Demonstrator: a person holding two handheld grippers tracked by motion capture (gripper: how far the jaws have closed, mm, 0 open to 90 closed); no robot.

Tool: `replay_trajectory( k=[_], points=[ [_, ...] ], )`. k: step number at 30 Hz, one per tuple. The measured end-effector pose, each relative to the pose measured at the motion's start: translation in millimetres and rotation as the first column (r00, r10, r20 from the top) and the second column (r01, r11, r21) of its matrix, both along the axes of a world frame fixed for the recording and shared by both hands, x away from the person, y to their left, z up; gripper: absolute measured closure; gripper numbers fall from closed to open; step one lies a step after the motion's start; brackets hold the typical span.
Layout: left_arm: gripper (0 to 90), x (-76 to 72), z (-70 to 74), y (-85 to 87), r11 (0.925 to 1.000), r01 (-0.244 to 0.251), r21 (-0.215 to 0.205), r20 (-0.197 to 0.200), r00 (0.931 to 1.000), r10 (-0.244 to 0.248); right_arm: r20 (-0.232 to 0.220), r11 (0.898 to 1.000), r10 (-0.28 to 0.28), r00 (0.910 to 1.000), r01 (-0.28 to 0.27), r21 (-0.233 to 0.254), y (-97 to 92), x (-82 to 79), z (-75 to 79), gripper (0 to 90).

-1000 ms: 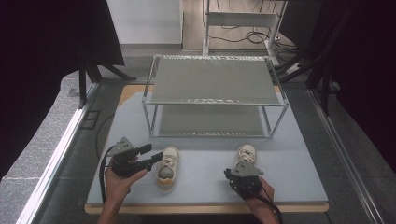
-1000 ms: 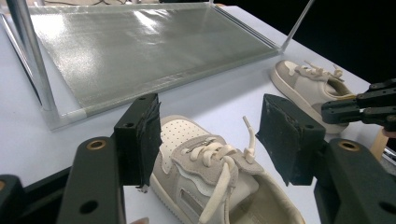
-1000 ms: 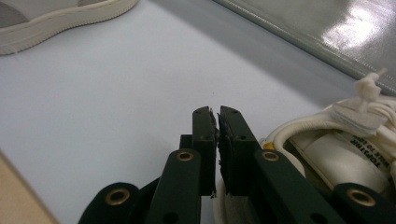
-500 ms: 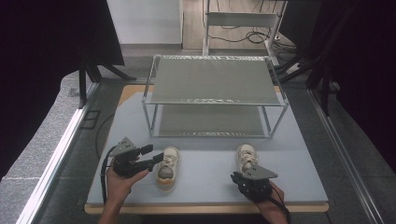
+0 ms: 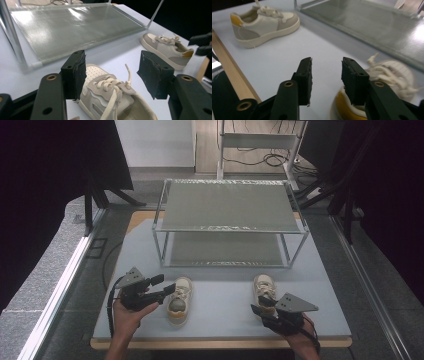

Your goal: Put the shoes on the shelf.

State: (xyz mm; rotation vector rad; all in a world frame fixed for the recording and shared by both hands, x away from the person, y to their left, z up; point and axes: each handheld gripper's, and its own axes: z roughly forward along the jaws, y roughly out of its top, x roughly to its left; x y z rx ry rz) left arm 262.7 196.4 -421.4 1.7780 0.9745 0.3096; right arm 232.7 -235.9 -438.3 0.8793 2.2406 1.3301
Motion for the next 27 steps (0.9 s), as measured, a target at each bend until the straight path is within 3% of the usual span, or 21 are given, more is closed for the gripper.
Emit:
replay_trajectory(
  k=[4, 9, 14, 18, 20, 27],
  points=[
    [38.6, -5.3, 7.4, -3.5, 0.9998, 0.019, 0.006, 0.027, 0.9994, -0.019, 0.028, 1.0, -0.001, 0.9996, 0.001, 0.007, -12.9, 0.0, 7.8, 52.3],
    [38.6, -7.3, 10.2, -6.0, 0.9982, 0.058, -0.01, 0.015, 0.9982, -0.058, 0.013, 1.0, 0.008, 0.9999, -0.009, 0.025, -28.1, 3.4, 10.6, 51.4],
    [38.8, -6.7, 9.2, -8.0, 0.9952, 0.097, 0.015, -0.004, 0.9953, -0.097, 0.009, 1.0, 0.025, 0.9996, -0.025, 0.018, -36.2, 5.6, 11.4, 51.3],
    [38.8, -6.3, 7.8, -10.5, 0.9897, 0.137, 0.042, -0.032, 0.9902, -0.136, -0.001, 0.999, 0.049, 0.9988, -0.049, 0.005, -40.6, 6.9, 11.5, 51.8],
    [38.8, -8.3, 8.6, -14.4, 0.9823, 0.178, 0.059, -0.042, 0.9836, -0.175, -0.012, 0.997, 0.075, 0.9971, -0.075, -0.005, -40.4, 6.8, 11.1, 51.8],
    [38.9, -10.7, 8.3, -20.9, 0.9739, 0.208, 0.091, -0.047, 0.9777, -0.204, -0.047, 0.993, 0.111, 0.9927, -0.113, -0.042, -34.4, 9.3, 5.2, 51.7]
  ],
)
